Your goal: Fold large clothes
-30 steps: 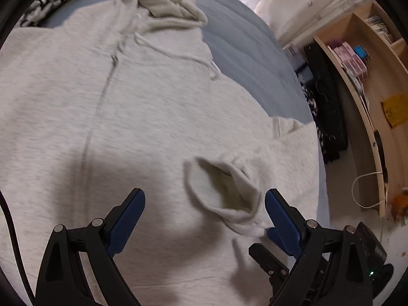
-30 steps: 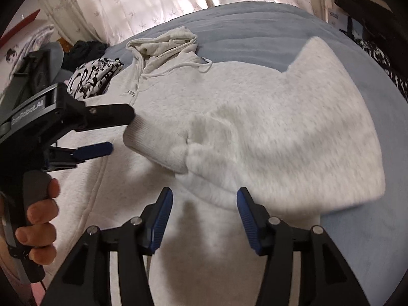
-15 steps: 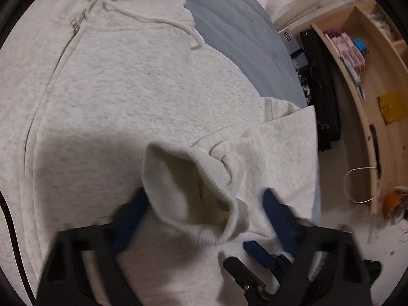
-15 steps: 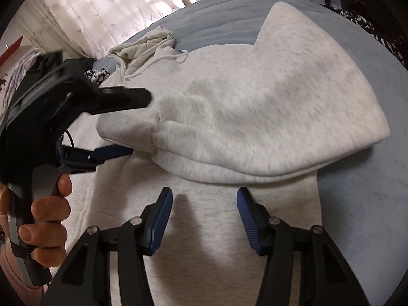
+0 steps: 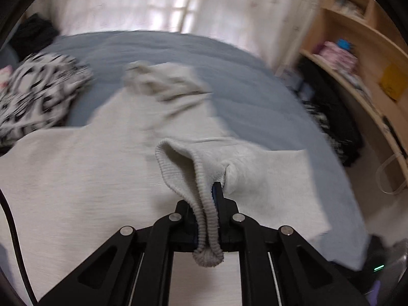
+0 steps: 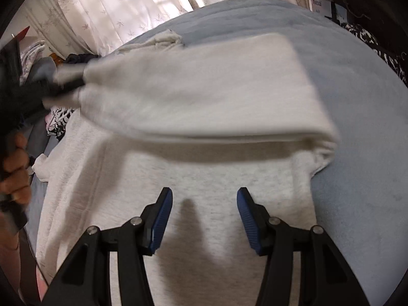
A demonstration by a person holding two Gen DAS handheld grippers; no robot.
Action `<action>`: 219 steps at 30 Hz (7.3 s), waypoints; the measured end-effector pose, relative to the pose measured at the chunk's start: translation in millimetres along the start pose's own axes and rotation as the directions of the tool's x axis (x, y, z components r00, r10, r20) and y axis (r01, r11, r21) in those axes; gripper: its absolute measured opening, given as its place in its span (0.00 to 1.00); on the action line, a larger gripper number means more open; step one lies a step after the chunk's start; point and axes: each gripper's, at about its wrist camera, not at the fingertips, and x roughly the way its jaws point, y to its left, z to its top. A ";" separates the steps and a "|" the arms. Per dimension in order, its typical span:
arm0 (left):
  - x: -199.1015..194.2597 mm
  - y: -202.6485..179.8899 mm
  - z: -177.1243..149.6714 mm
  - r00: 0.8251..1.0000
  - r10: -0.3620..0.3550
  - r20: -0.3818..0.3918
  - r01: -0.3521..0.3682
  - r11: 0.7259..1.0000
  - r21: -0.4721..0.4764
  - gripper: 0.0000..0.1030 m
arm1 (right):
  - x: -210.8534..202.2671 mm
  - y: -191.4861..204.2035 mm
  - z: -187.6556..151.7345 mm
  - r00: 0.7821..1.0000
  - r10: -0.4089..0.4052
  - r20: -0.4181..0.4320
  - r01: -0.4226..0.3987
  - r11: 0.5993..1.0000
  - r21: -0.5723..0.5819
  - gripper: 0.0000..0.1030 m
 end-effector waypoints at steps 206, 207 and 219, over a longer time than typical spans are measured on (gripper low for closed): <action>-239.5 302.7 -11.5 0.850 0.199 0.488 -0.088 0.967 -0.240 0.09 | 66.4 409.8 -35.1 0.989 0.145 -0.027 -0.147 0.962 -0.228 0.31; -240.0 282.2 -6.8 0.855 0.167 0.491 -0.074 0.976 -0.203 0.09 | 58.5 397.9 -33.6 0.989 0.145 -0.011 -0.144 0.967 -0.210 0.31; -93.0 46.2 -12.8 0.974 -0.034 0.223 -0.002 0.987 0.161 0.09 | -9.2 230.0 -33.5 0.993 0.029 0.118 -0.037 0.997 0.065 0.31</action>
